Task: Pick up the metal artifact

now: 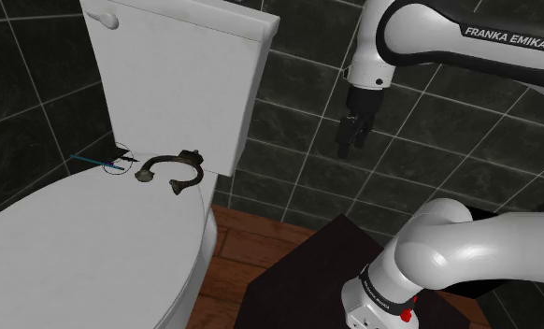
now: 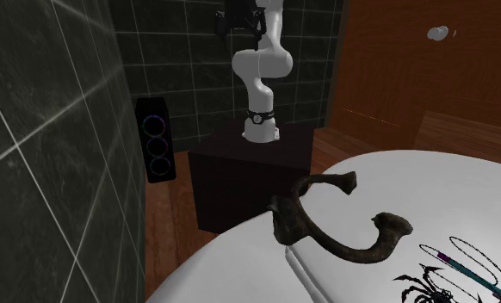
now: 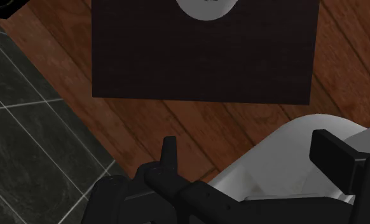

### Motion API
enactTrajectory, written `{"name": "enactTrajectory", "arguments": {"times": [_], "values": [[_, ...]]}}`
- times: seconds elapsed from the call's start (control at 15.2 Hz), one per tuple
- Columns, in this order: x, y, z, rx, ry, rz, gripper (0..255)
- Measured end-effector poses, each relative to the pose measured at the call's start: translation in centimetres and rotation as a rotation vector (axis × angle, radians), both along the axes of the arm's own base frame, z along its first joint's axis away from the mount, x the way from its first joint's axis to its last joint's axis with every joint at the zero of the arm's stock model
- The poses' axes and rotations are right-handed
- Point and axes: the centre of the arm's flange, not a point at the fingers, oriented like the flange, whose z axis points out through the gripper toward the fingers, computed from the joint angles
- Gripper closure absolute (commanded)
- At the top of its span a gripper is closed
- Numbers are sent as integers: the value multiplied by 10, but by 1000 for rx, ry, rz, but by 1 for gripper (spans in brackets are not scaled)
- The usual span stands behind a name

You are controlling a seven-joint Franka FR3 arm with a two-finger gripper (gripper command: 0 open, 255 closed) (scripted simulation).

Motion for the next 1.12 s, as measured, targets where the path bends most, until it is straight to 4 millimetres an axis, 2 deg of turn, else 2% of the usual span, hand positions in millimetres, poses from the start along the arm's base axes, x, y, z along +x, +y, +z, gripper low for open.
{"name": "enactTrajectory", "arguments": {"times": [0.2, 0.53, 1.12], "values": [[11, 7, -7, -1, -5, 0, 0], [52, 34, -35, -6, -26, 0, 0], [135, 97, -87, -12, -69, -2, 0]]}}
